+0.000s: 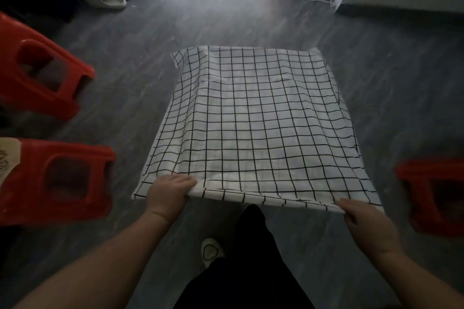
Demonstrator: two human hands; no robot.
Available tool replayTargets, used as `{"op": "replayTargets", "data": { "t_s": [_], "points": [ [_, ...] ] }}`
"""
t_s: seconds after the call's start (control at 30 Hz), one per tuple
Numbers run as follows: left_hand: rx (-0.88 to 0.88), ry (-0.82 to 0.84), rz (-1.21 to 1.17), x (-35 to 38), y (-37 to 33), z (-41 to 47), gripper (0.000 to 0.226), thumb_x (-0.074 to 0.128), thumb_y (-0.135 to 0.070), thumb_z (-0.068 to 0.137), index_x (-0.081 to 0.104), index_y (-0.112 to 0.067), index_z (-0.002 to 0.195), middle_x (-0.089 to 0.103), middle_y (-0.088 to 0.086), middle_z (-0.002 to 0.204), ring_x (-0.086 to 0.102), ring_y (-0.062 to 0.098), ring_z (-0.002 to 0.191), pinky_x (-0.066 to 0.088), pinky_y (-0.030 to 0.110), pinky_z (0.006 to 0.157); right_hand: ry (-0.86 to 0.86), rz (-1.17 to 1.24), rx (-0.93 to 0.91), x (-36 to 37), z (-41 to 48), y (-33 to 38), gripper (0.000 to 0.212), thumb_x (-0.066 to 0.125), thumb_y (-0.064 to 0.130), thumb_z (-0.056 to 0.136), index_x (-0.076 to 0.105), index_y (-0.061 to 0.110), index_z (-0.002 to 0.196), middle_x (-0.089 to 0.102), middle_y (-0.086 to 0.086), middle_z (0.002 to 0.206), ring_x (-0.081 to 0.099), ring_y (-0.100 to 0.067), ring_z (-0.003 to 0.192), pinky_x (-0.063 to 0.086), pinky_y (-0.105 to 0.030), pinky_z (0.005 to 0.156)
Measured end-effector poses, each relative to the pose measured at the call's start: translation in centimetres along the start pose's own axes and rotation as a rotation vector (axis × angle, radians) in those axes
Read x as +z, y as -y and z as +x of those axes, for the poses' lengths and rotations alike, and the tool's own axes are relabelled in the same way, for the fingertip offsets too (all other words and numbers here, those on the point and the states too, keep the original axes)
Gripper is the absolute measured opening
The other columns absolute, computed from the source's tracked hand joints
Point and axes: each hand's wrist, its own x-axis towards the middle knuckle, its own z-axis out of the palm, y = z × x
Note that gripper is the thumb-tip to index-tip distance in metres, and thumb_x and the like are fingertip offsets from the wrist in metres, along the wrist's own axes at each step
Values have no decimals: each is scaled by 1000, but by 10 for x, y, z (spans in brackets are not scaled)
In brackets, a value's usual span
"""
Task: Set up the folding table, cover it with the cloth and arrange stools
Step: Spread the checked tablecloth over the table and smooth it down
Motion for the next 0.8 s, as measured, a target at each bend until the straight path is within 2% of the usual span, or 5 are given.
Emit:
{"op": "replayTargets", "data": {
  "t_s": [0.13,0.27,0.43,0.57,0.8],
  "points": [
    [1,13,27,32,2,-18,42,74,-17,59,77,-20,101,75,-1,104,71,25,92,55,36,78,62,7,38,23,-9,-2,35,75,4,78,77,18,110,74,-4,112,69,-28,102,53,-40,85],
    [-128,175,88,78,6,-31,61,81,-13,68,66,-20,127,66,6,129,62,32,118,50,46,95,148,-33,23,61,-11,-8,39,65,9,87,70,20,124,69,-2,125,63,-25,114,51,-40,92],
    [-230,482,159,123,-1,-46,76,47,-15,93,11,-34,157,19,3,165,19,25,150,18,44,121,472,-146,8,119,2,-13,61,52,15,92,37,20,151,41,0,153,43,-20,135,40,-34,107],
    [-311,680,115,136,-14,-41,83,46,-17,91,-1,-31,158,5,6,166,10,27,152,13,48,122,765,-155,52,154,18,-1,69,50,19,92,24,17,156,27,-3,160,34,-26,140,36,-38,112],
    [-311,557,40,151,-53,-18,80,50,-27,94,3,-28,158,7,6,166,11,27,151,16,49,122,647,12,-9,172,39,44,64,49,17,92,31,17,154,37,-6,155,37,-28,137,37,-41,111]
  ]
}}
